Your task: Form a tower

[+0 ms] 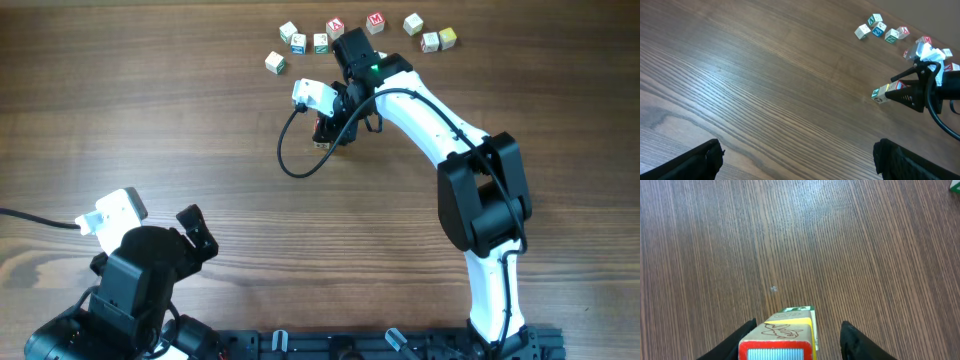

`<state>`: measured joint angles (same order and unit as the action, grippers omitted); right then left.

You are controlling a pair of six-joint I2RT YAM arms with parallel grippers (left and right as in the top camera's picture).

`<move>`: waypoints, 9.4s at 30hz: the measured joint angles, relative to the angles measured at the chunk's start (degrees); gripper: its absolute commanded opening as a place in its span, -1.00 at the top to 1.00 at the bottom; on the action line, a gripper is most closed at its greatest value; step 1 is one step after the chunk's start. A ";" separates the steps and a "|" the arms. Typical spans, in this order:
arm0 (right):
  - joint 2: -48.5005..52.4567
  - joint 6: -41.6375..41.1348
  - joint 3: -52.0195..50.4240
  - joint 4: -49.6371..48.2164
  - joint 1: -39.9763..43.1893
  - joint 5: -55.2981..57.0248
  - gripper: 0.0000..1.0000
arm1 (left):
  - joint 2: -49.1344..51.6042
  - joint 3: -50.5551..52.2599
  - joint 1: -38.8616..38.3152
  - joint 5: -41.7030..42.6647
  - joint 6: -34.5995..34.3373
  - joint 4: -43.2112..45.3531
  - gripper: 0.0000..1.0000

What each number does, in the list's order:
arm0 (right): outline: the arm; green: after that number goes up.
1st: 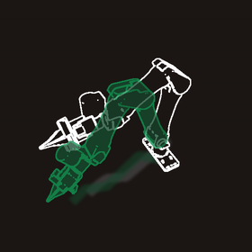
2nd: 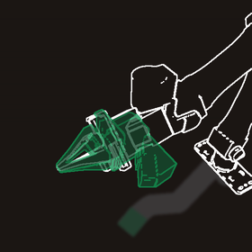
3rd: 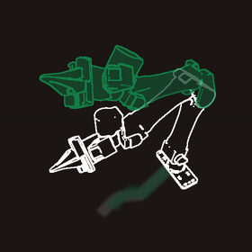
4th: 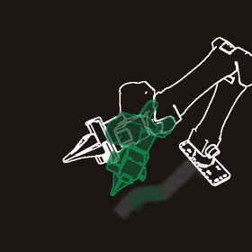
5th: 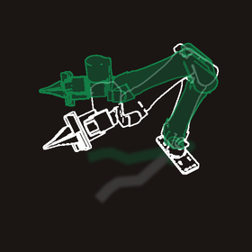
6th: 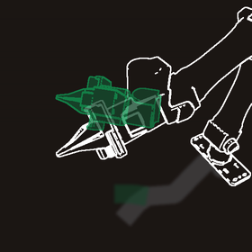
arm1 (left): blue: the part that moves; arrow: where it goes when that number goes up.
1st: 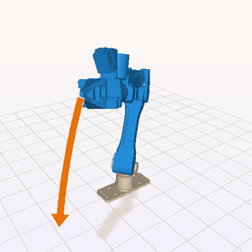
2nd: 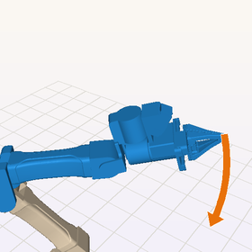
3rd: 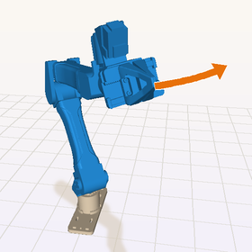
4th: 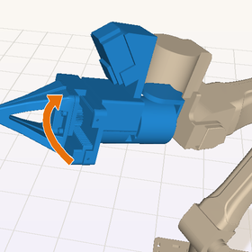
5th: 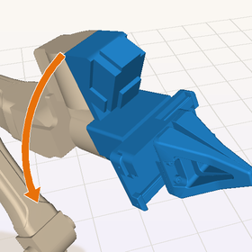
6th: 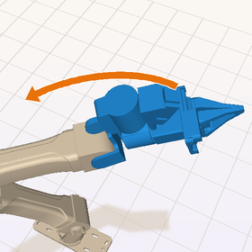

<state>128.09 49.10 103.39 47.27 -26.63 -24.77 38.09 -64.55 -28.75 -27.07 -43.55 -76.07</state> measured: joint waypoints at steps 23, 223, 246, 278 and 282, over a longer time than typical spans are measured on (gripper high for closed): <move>0.15 -71.91 18.03 10.49 -0.11 15.72 -0.99 | 0.00 0.00 0.00 0.00 0.00 0.00 -1.00; -6.93 0.55 1.49 15.10 2.91 3.02 -0.99 | 0.00 0.00 0.00 0.00 0.00 0.00 -1.00; 2.23 3.76 1.66 7.87 2.91 4.26 -0.84 | 0.00 0.00 0.00 0.00 0.00 0.00 -1.00; 2.32 4.20 1.70 7.28 2.91 4.28 -0.27 | 0.00 0.00 0.00 0.00 0.00 0.00 -1.00; 2.32 4.44 1.70 7.39 2.91 4.31 -0.67 | 0.00 0.00 0.00 0.00 0.00 0.00 -1.00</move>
<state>130.41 53.54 105.10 54.65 -23.73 -20.47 38.09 -64.55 -28.75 -27.07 -43.55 -76.07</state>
